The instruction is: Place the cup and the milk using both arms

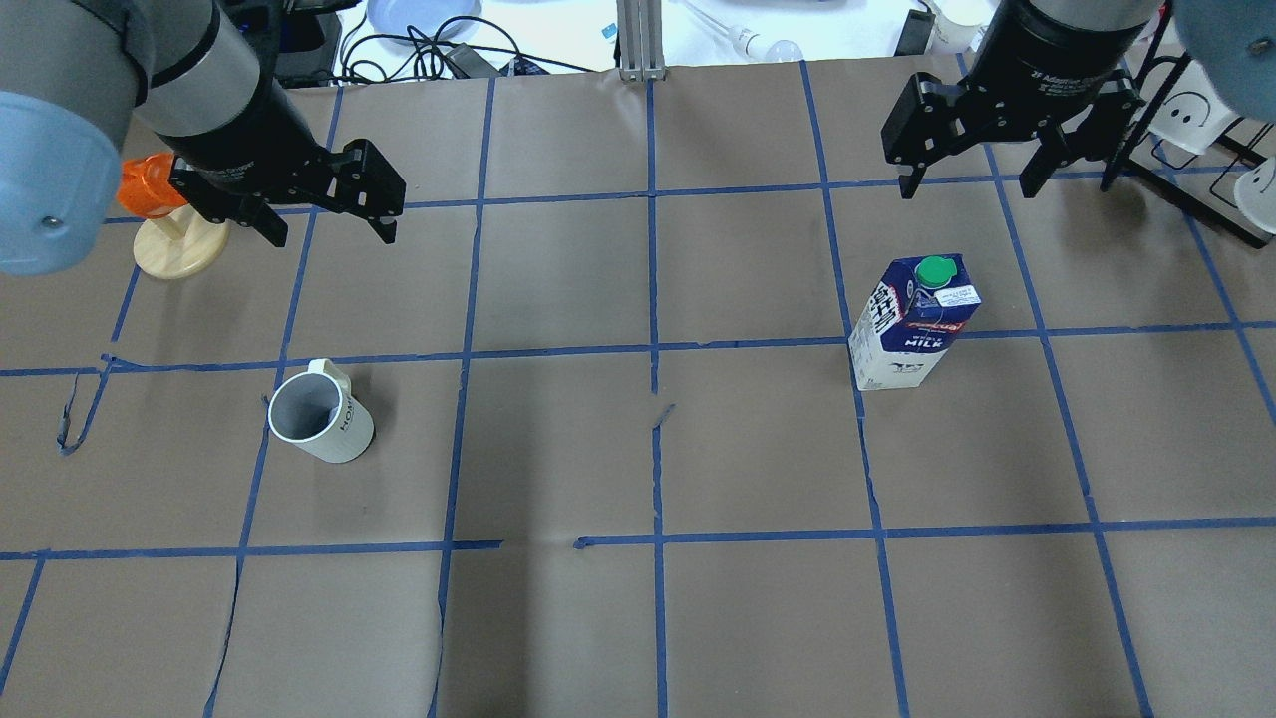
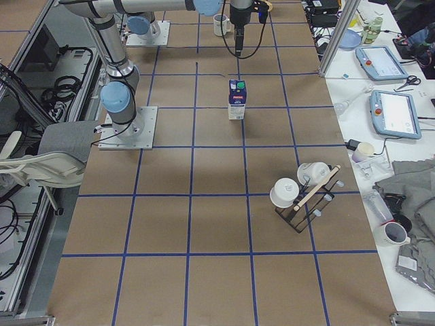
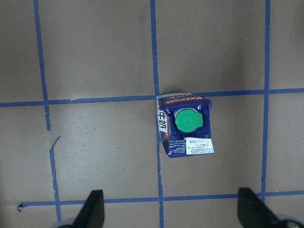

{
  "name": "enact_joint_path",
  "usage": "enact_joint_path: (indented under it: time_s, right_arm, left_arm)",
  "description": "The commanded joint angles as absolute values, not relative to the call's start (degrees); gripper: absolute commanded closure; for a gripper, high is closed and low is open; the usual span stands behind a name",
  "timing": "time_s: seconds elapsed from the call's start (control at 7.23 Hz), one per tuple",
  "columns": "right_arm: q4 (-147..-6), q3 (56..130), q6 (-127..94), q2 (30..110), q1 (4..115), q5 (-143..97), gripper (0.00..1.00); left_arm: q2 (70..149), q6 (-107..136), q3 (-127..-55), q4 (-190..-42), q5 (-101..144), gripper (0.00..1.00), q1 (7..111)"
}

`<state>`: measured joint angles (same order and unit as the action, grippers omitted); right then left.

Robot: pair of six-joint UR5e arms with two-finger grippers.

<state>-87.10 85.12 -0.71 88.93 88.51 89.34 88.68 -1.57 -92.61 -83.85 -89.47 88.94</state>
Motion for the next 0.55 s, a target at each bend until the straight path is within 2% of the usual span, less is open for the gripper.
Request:
enact_joint_path:
  time_s: [0.0, 0.41]
  right_arm:
    - [-87.1, 85.25, -0.7, 88.95, 88.51, 89.64, 0.0]
    - [-87.1, 85.17, -0.7, 88.95, 88.51, 89.56, 0.0]
  left_arm:
    - [88.68, -1.58, -92.64, -83.85, -89.39, 0.0, 88.95]
    - [88.59, -1.58, -92.64, -83.85, -89.39, 0.0, 88.95]
